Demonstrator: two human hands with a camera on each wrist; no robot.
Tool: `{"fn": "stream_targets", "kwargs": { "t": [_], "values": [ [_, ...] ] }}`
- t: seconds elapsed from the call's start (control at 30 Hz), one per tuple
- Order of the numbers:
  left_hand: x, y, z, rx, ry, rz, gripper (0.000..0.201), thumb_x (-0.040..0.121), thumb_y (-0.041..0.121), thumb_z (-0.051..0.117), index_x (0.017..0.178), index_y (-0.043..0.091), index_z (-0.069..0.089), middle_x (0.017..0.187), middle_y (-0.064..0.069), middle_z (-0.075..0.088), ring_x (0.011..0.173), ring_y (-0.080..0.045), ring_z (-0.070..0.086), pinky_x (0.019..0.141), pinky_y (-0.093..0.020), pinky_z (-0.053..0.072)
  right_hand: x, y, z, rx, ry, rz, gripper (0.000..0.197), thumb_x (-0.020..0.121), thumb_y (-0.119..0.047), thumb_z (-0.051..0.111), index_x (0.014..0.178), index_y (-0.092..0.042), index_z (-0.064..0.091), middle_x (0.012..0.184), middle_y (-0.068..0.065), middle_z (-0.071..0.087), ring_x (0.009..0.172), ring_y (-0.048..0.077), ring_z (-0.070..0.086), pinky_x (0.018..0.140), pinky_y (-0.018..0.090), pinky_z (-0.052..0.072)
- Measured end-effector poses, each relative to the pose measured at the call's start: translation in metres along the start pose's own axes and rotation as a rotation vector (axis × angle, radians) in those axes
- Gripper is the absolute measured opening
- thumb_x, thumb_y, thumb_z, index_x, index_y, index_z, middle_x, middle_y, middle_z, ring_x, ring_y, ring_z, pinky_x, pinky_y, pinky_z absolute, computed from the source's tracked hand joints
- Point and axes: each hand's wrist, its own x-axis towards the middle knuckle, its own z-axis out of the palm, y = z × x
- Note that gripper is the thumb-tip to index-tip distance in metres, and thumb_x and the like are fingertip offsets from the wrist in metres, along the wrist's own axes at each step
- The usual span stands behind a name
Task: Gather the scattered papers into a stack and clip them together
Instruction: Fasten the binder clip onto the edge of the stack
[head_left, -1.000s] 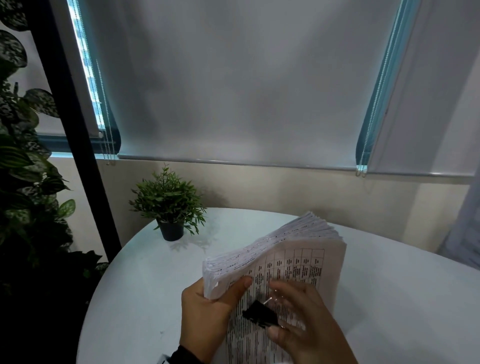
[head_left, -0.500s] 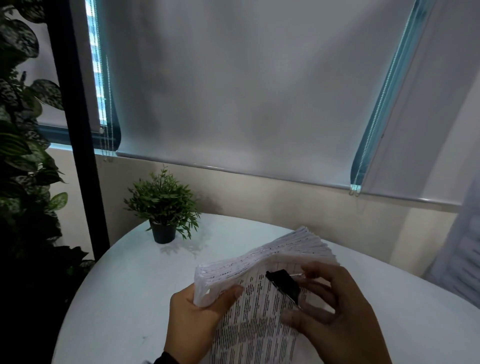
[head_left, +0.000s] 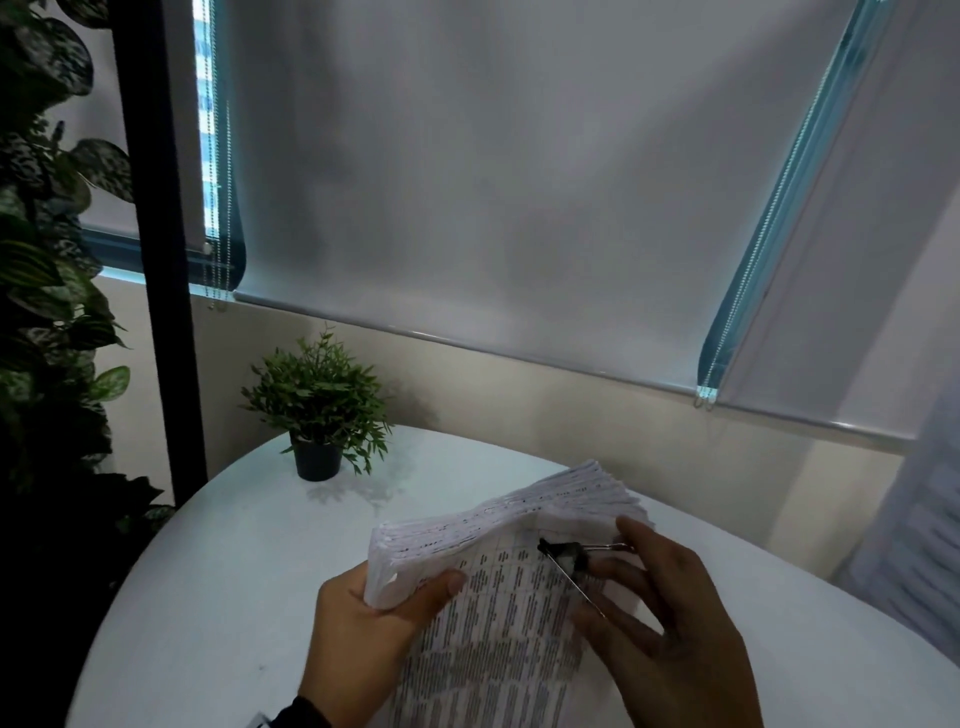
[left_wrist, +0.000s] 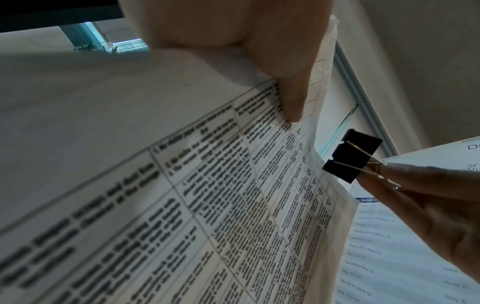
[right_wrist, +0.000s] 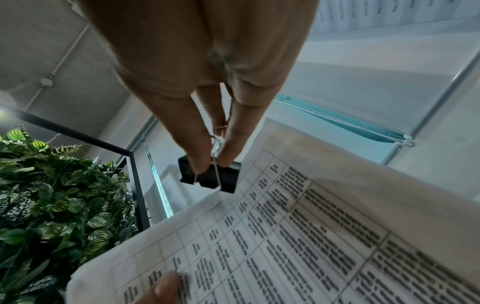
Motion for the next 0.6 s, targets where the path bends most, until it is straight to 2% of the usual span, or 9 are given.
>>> {"fn": "stream_targets", "kwargs": {
  "t": [0.07,0.1,0.13,0.2,0.23,0.27,0.37,0.5,0.6],
  "values": [
    [0.000,0.000,0.001,-0.028,0.015,-0.001,0.034,0.061,-0.006,0.079,0.052,0.026,0.074,0.067,0.002,0.075,0.060,-0.008,0.071,0.050,-0.012,0.051,0.004,-0.007,-0.005,0.062,-0.005,-0.010,0.058,0.045,-0.042,0.091,0.094,-0.056,0.063,0.102,-0.019,0.060,0.092,0.001,0.067,0.071,0.016,0.056],
    [0.000,0.000,0.002,-0.036,0.016,0.000,0.035,0.061,-0.007,0.079,0.052,0.027,0.075,0.066,0.003,0.075,0.060,-0.008,0.071,0.049,-0.012,0.050,0.005,-0.008,-0.008,0.054,0.003,-0.024,0.059,0.040,-0.054,0.088,0.094,-0.053,0.064,0.101,-0.018,0.061,0.093,0.001,0.067,0.073,0.015,0.055],
    [0.000,0.001,0.002,-0.034,0.012,0.002,0.036,0.061,-0.006,0.079,0.052,0.029,0.075,0.067,0.003,0.075,0.060,-0.007,0.071,0.050,-0.011,0.050,0.006,-0.005,-0.012,0.012,0.016,-0.049,0.059,0.042,-0.048,0.090,0.094,-0.053,0.064,0.100,-0.018,0.062,0.093,0.000,0.066,0.075,0.014,0.055],
    [0.000,0.000,0.002,-0.012,0.004,0.017,0.036,0.061,-0.004,0.080,0.053,0.031,0.075,0.068,0.004,0.075,0.060,-0.006,0.070,0.051,-0.011,0.049,0.009,0.003,-0.019,-0.154,0.036,-0.117,0.072,0.053,-0.005,0.090,0.094,-0.058,0.061,0.094,-0.015,0.064,0.090,0.001,0.066,0.077,0.013,0.053],
    [-0.001,-0.001,0.001,-0.006,0.003,0.022,0.033,0.061,-0.004,0.080,0.054,0.029,0.076,0.069,0.003,0.075,0.060,-0.006,0.070,0.051,-0.011,0.049,0.010,0.005,-0.021,-0.234,0.033,-0.152,0.081,0.055,0.007,0.085,0.095,-0.058,0.059,0.091,-0.014,0.065,0.087,0.002,0.066,0.077,0.012,0.053],
    [-0.001,-0.002,0.000,-0.005,0.001,0.026,0.031,0.062,-0.004,0.080,0.055,0.026,0.076,0.069,0.003,0.075,0.060,-0.006,0.070,0.051,-0.011,0.050,0.011,0.005,-0.022,-0.294,0.023,-0.186,0.082,0.056,0.011,0.082,0.096,-0.056,0.058,0.088,-0.014,0.064,0.084,0.003,0.065,0.076,0.012,0.051],
    [-0.001,-0.003,-0.001,-0.003,-0.010,0.027,0.027,0.063,-0.003,0.080,0.060,0.023,0.076,0.071,0.002,0.076,0.061,-0.007,0.070,0.053,-0.013,0.051,0.021,-0.004,-0.018,-0.358,-0.024,-0.268,0.067,0.059,0.003,0.083,0.095,-0.047,0.056,0.082,-0.014,0.060,0.080,0.002,0.061,0.074,0.006,0.045],
    [-0.001,-0.006,-0.003,-0.010,-0.015,0.025,0.024,0.062,-0.001,0.081,0.064,0.023,0.078,0.074,0.000,0.076,0.064,-0.008,0.071,0.055,-0.014,0.052,0.044,-0.025,-0.014,-0.422,-0.107,-0.418,0.032,0.071,-0.030,0.069,0.095,-0.045,0.053,0.080,-0.016,0.052,0.078,-0.005,0.054,0.069,0.000,0.039],
    [-0.001,-0.007,-0.003,0.003,-0.022,0.029,0.025,0.060,0.004,0.082,0.068,0.027,0.079,0.073,-0.001,0.076,0.063,-0.008,0.070,0.056,-0.016,0.052,0.059,-0.034,-0.013,-0.469,-0.187,-0.527,0.017,0.076,-0.031,0.060,0.091,-0.030,0.053,0.075,-0.017,0.046,0.073,-0.003,0.051,0.066,0.000,0.037]
  ]
}}
